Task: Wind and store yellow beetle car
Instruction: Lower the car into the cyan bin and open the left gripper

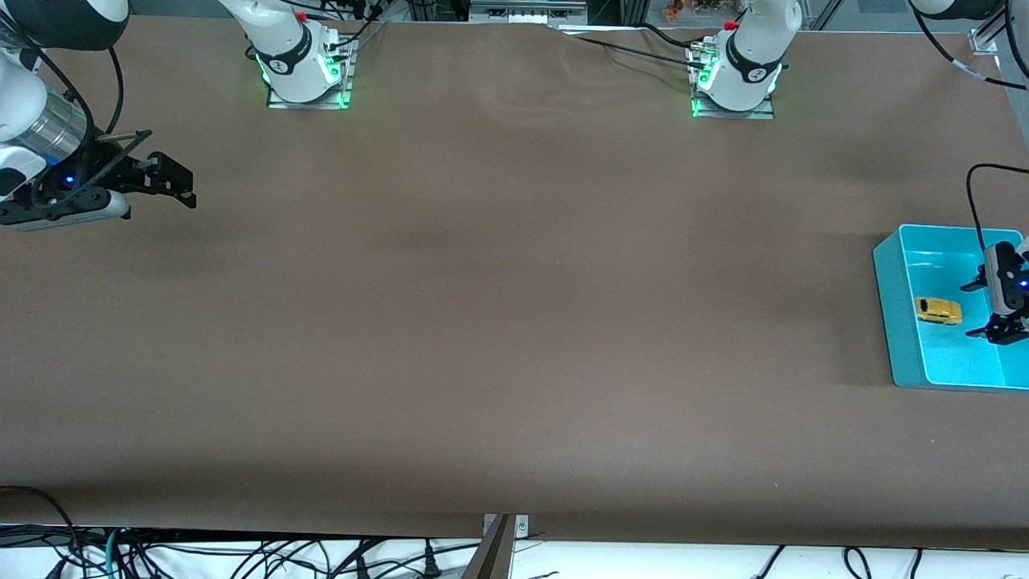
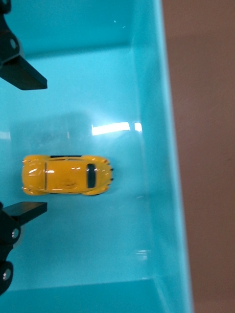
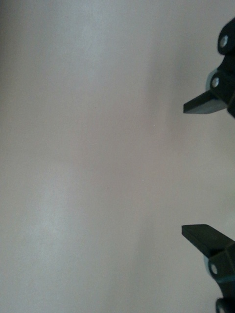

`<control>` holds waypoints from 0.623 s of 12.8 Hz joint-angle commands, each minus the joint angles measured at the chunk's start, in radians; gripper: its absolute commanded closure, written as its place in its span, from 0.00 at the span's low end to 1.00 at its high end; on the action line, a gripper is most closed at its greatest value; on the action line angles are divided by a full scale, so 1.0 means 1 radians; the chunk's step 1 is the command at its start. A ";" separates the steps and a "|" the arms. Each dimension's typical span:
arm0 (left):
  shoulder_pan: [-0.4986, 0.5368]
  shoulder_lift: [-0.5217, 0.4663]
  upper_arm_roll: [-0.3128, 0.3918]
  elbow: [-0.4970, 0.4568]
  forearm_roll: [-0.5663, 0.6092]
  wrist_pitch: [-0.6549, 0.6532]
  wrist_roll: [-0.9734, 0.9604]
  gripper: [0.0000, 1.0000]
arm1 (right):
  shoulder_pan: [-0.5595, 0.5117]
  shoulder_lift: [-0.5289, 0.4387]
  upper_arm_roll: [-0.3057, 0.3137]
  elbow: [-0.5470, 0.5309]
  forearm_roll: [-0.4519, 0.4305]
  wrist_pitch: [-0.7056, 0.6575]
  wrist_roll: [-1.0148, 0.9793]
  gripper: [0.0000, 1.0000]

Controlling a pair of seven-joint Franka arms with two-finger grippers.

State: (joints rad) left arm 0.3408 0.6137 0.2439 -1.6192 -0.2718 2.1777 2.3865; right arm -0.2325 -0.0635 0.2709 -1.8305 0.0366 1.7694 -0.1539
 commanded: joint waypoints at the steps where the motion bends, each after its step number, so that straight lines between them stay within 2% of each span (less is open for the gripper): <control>1: -0.074 -0.107 0.009 -0.014 -0.017 -0.132 -0.171 0.00 | 0.009 -0.007 -0.009 0.002 0.011 -0.013 0.001 0.00; 4: -0.190 -0.195 -0.014 -0.010 0.060 -0.284 -0.576 0.00 | 0.009 -0.007 -0.009 0.002 0.011 -0.015 0.001 0.00; 6: -0.242 -0.232 -0.057 0.010 0.079 -0.320 -0.804 0.00 | 0.009 -0.009 -0.007 0.004 0.002 -0.040 0.004 0.00; 8: -0.253 -0.261 -0.122 0.021 0.059 -0.372 -1.031 0.00 | 0.009 -0.009 -0.006 0.005 -0.001 -0.073 0.004 0.00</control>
State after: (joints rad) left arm 0.0858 0.3858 0.1616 -1.6093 -0.2195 1.8595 1.5185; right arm -0.2319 -0.0635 0.2705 -1.8305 0.0364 1.7304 -0.1539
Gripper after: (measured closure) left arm 0.000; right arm 0.000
